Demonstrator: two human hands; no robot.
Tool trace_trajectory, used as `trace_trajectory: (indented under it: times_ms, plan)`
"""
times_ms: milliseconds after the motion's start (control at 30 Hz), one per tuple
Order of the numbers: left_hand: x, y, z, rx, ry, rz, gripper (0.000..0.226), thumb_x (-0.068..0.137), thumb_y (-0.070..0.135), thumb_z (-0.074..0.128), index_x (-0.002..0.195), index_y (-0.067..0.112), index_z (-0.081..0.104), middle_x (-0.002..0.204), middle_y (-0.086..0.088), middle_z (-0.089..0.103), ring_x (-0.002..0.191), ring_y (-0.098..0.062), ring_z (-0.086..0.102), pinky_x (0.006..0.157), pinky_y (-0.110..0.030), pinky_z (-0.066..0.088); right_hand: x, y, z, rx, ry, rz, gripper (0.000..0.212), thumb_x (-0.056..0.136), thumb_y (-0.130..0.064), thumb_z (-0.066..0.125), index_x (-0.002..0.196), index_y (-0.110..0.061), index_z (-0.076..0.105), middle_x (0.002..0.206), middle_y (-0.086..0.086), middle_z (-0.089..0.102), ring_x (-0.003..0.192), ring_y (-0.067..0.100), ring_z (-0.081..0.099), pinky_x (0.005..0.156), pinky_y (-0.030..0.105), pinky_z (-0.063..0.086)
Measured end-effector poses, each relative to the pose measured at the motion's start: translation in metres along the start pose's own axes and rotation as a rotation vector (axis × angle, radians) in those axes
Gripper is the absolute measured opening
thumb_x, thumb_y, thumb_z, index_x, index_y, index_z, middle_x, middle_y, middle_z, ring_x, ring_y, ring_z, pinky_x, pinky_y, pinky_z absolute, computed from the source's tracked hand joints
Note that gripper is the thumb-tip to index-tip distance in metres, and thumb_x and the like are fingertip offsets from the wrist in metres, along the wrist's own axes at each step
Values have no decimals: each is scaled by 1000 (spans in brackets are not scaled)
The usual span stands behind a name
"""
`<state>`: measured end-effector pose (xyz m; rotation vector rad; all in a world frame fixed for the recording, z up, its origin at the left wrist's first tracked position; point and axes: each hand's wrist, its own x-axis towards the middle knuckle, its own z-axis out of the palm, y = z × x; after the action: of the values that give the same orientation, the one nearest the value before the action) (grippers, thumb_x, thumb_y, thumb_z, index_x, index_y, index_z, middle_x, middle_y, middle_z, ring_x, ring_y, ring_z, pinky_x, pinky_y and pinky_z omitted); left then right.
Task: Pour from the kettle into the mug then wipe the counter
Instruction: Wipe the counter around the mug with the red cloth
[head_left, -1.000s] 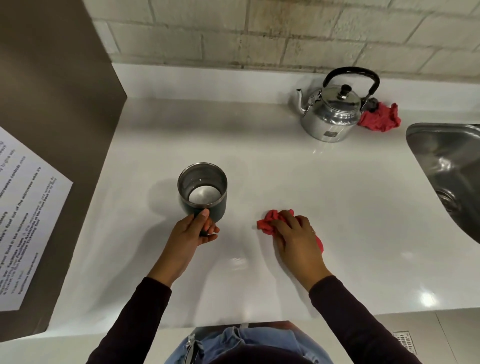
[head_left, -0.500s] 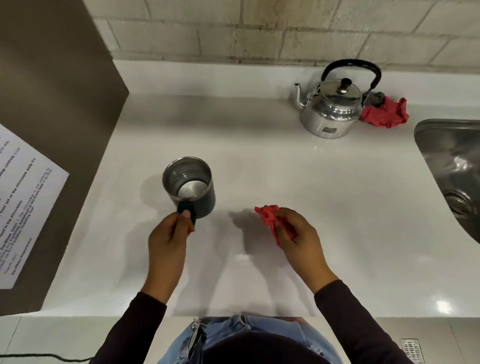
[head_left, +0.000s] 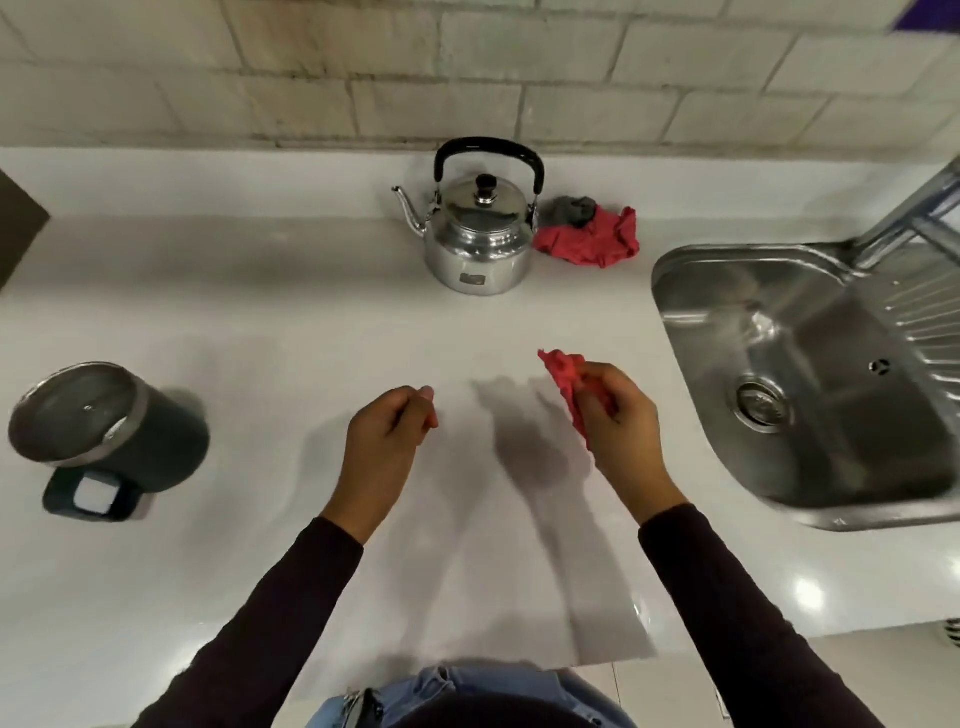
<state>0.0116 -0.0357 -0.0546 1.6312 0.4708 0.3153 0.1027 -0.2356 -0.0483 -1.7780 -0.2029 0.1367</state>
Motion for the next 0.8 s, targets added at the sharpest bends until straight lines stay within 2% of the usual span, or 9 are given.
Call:
trace_trajectory:
  times_ms: [33,100,167,267,333,400,533,700,800]
  plan:
    - [5,2,10,10,2,1,40,93,24,51,54,20,50,43,13,41,45,-3,36,47,-8,31,17,0,-12,-36,23,-24,29,85,-12,50,80,-36,67,92,-3,73,71,9,63,50,19,45]
    - [15,5,30,7,19,-6,41,93,25,52,52,21,50,44,13,40,45,-2,37,47,-7,31,55,-4,-35,-88,39,-74,30,83,-14,50,76,-40,65,71,-12,69,56,4,53,47,17,42]
    - [21,7,43,-4,36,-12,41,93,25,52,52,22,51,45,13,39,44,-2,37,47,-7,32,95,-10,-52,-145,59,-113,27,82,-16,50,77,-38,64,60,-14,59,51,4,48,50,20,42]
    - [28,9,56,3,57,-9,39,92,27,52,53,22,52,45,13,41,45,-2,36,47,-6,32,161,-16,-63,-285,73,-183,16,80,-27,50,85,-29,66,77,2,65,64,13,57,65,32,50]
    - [32,11,59,29,77,-15,39,92,28,52,54,23,53,45,13,41,45,-2,36,47,-5,32,199,-19,-58,-390,74,-266,24,81,-31,47,93,-25,67,97,3,69,85,14,62,77,28,49]
    - [36,12,57,52,125,-29,39,92,29,51,53,24,53,46,13,41,45,-2,35,47,-5,32,233,-20,-47,-480,68,-336,24,84,-29,47,97,-25,67,107,1,68,96,11,60,82,25,46]
    - [42,14,42,82,211,-47,39,91,32,51,53,24,53,46,13,41,45,-2,37,48,-4,32,284,3,-20,-770,-30,-428,30,87,-18,46,109,-12,65,115,13,64,102,37,57,87,42,47]
    - [39,10,29,65,274,-74,39,92,28,52,53,21,53,43,14,41,42,-1,37,46,-4,30,301,42,1,-1088,-218,-229,36,95,-18,43,126,-11,57,139,17,48,124,39,44,107,44,26]
    - [37,5,28,67,274,-76,39,92,28,52,54,20,53,44,14,42,43,-1,37,46,-5,31,298,35,5,-1134,-236,-216,37,93,-19,43,127,-16,57,139,14,47,129,38,39,109,51,19]
